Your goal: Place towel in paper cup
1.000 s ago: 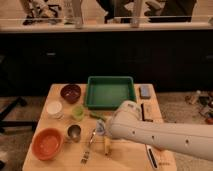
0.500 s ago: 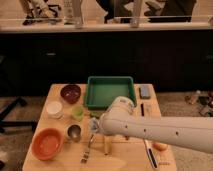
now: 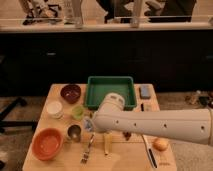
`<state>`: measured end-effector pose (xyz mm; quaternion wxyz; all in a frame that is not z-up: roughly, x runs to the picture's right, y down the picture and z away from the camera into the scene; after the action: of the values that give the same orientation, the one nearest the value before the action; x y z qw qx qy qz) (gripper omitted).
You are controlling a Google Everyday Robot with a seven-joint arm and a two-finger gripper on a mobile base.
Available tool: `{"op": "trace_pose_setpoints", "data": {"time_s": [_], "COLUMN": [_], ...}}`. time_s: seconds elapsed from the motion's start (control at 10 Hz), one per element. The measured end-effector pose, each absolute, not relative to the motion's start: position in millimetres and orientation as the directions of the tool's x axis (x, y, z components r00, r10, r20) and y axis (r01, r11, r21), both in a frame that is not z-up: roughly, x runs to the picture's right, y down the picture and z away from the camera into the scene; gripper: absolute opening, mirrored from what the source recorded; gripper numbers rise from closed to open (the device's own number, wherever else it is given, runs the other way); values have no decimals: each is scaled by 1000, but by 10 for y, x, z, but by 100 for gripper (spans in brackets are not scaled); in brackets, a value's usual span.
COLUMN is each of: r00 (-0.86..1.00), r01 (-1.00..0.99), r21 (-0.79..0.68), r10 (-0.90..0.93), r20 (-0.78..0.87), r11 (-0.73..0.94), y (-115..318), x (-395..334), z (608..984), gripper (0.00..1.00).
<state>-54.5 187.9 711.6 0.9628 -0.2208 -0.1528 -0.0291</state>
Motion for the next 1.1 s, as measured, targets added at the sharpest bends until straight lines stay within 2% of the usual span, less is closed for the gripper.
{"op": "trace_pose_setpoints", "data": {"time_s": [1.1], "r00": [924], "r01": [175], "r21": [-417], "r10": [-2], "r20": [383], "r11": [892], "y": [1694], "x": [-1128], "z": [7131], "gripper": [0]}}
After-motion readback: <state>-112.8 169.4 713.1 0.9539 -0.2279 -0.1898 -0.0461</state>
